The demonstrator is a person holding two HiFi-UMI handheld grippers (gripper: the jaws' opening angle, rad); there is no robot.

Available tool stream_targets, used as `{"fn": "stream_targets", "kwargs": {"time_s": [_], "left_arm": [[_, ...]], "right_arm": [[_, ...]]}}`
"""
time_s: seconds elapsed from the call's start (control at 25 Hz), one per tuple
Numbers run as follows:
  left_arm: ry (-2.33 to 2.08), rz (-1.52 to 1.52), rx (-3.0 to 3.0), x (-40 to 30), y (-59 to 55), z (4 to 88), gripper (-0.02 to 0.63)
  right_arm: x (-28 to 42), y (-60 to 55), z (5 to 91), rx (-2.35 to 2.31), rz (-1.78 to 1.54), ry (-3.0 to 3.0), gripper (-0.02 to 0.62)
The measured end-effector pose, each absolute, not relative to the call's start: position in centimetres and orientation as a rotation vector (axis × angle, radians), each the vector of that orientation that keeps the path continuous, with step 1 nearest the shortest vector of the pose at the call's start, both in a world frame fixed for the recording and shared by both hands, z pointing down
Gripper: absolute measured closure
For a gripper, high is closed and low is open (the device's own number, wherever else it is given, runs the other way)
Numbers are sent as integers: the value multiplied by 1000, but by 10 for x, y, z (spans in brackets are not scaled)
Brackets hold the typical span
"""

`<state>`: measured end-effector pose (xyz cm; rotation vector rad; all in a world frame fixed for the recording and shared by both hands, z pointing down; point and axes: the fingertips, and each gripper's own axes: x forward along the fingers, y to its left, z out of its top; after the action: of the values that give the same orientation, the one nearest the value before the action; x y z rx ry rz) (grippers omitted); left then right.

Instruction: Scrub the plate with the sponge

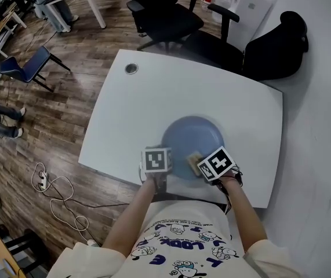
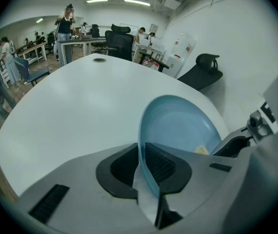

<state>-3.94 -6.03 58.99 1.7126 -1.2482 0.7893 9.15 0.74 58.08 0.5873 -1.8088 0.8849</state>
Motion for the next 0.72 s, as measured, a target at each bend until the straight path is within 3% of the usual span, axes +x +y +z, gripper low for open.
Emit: {"fn": "stream_targets", "kwargs": {"time_s": [0.72], "left_arm": [[-1224,808,1728,-38,-59,591,557]], "right_arm": [[130,-16,581,688,913,-1761,549]]}}
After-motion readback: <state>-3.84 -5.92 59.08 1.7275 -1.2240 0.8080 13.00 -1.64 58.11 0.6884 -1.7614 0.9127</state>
